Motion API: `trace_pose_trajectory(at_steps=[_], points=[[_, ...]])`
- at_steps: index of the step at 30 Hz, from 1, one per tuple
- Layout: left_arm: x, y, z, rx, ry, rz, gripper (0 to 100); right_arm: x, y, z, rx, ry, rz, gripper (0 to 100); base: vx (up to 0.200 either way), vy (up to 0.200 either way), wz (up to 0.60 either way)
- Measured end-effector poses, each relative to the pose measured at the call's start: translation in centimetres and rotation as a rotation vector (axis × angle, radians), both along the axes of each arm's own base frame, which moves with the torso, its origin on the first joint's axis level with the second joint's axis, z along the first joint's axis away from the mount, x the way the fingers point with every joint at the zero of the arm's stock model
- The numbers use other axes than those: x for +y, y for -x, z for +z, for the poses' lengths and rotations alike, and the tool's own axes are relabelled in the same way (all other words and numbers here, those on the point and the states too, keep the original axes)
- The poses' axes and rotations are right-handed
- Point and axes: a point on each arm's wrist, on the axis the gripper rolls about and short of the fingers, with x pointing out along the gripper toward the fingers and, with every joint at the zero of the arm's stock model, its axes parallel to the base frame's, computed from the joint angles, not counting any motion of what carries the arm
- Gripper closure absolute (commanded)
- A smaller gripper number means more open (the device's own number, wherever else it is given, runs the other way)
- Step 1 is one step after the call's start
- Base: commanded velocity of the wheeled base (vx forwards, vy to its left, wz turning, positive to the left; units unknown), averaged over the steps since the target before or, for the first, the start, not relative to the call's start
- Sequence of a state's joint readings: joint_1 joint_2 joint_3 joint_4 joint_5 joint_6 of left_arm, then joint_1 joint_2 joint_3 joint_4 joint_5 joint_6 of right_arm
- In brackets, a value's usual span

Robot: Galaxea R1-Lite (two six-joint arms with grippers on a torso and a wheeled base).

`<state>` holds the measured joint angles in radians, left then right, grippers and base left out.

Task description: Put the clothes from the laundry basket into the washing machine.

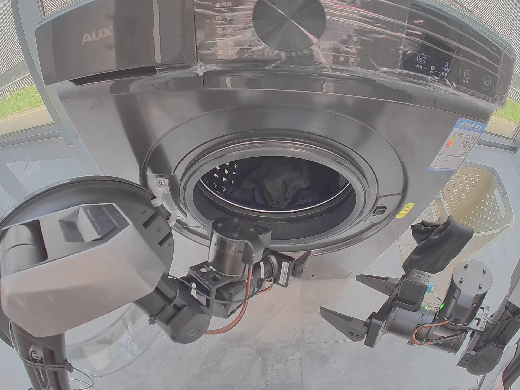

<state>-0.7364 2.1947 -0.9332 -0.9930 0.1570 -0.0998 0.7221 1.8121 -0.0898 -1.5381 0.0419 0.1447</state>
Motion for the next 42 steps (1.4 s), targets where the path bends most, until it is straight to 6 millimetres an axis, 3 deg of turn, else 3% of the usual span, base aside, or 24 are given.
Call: trace_pose_trajectory(at_steps=[5, 11, 21, 31, 38, 42], points=[[1.3, 3.5, 0.6, 0.000, 0.023, -0.048, 0, -0.5, 0.3, 0.2, -0.002, 0.001, -0.008, 0, 0.000, 0.000, 0.00], [4.2, 7.5, 3.1, -0.025, 0.069, -0.069, 0, -1.9, 0.9, 1.1, -0.034, -0.010, -0.047, 0, 0.000, 0.000, 0.00], [10.2, 13.0, 7.0, -0.110, 0.145, -0.033, 0, -6.9, 1.6, 3.2, -0.068, 0.001, -0.277, 0, -0.140, 0.000, 0.00], [15.6, 16.4, 8.5, -0.197, 0.183, 0.054, 0, -10.7, 5.6, 4.2, -0.048, 0.057, -0.443, 0, -0.200, 0.000, 0.00], [19.2, 19.1, 8.1, -0.228, 0.175, 0.136, 0, -12.6, 9.0, 4.4, -0.080, 0.057, -0.543, 0, -0.200, 0.000, 0.00], [20.9, 20.5, 7.2, -0.178, 0.124, 0.186, 0, -13.3, 10.7, 4.2, -0.095, 0.051, -0.578, 0, 0.000, 0.000, 0.00]])
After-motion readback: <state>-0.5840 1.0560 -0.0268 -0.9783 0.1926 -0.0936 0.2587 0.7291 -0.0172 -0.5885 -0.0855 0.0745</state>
